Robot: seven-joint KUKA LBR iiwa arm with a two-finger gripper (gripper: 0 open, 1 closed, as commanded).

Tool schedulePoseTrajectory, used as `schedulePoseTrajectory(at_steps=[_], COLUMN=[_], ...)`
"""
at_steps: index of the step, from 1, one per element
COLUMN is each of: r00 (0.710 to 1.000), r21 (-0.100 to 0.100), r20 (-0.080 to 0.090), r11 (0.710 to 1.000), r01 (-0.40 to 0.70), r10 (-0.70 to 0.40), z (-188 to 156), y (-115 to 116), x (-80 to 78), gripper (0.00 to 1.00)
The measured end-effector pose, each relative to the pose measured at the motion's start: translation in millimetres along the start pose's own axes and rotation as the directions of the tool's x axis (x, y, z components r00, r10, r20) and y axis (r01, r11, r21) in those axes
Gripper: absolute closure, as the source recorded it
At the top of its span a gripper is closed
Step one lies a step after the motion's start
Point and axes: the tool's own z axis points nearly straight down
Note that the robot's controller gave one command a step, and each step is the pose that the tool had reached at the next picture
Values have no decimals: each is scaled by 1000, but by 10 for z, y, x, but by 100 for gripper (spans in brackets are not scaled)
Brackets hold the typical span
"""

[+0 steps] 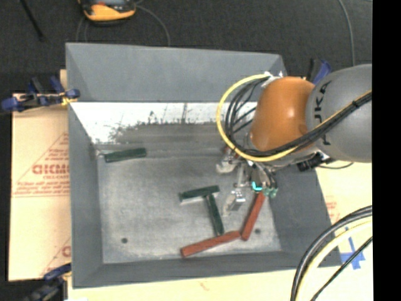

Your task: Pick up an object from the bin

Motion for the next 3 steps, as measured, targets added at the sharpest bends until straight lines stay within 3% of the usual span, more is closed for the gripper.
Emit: schedulePoseTrajectory(at_steps=[1,2,3], r00=[1000,992,991], r21=[0,2,0], r20=[7,-5,26], r11=[1000,992,992], r01=[0,-127,-128], r10=[0,127,128], z=[-43,519,517], y=[-1,54,45], x=[-18,-284,-338], gripper=[0,100,0])
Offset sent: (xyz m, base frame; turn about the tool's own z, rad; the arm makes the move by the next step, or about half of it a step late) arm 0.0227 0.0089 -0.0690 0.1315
